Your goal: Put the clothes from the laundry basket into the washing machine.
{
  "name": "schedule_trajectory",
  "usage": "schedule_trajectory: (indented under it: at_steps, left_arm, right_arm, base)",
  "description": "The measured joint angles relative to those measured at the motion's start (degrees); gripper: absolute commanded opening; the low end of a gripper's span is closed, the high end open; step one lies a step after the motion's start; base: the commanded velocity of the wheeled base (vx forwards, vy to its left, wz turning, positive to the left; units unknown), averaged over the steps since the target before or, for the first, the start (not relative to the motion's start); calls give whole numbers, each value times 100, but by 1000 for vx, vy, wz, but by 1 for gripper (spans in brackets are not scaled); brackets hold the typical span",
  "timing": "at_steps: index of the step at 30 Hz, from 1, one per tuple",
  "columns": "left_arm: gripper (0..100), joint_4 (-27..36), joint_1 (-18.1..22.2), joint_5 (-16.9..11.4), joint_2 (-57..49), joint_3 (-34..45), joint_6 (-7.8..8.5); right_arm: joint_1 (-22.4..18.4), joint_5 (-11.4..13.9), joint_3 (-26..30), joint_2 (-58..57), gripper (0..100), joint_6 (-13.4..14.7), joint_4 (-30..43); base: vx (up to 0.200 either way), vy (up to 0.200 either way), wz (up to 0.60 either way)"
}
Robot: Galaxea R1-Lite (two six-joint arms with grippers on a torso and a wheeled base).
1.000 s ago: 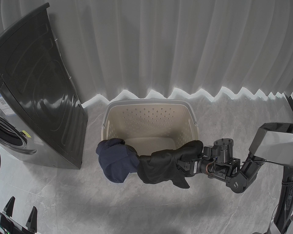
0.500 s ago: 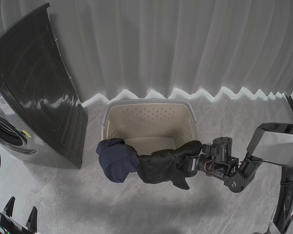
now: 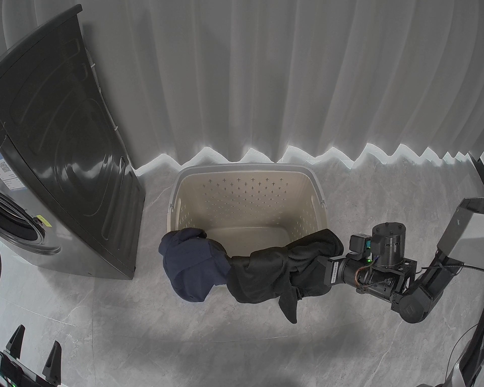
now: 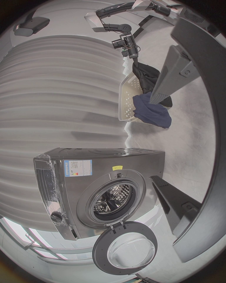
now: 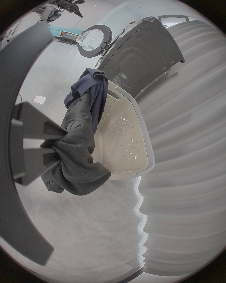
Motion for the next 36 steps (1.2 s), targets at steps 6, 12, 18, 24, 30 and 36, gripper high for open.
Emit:
schedule_trajectory:
  at_steps: [6,12,18,24,30,36]
  left_arm:
    - [100,0,-5,0,0,0,-5]
    - [100,0,-2,0,0,0,-5]
    - [100,0,0,0,0,0,-5]
    - [100,0,-5,-2,0,0,-5]
    - [100,2,-5,-2,0,0,-5]
    - [100,2,0,0,0,0,-5]
  right_arm:
    - [1,-5,144,-6,100,-1,-60]
    - [-27,-38,69,160,100,5,-79]
    - [-121,-40,-239,440,100,0,-82]
    - [-206,-38,-612,796,0,-15,-189]
    - [-247,-13,-739,1044,0,-28,-506]
    - [-182,-7,-540,951,0,-17,-605]
  base:
    - [0,0,0]
    - [0,0,0]
    - [0,0,0]
    - [0,0,0]
    - [0,0,0]
    - [0,0,0]
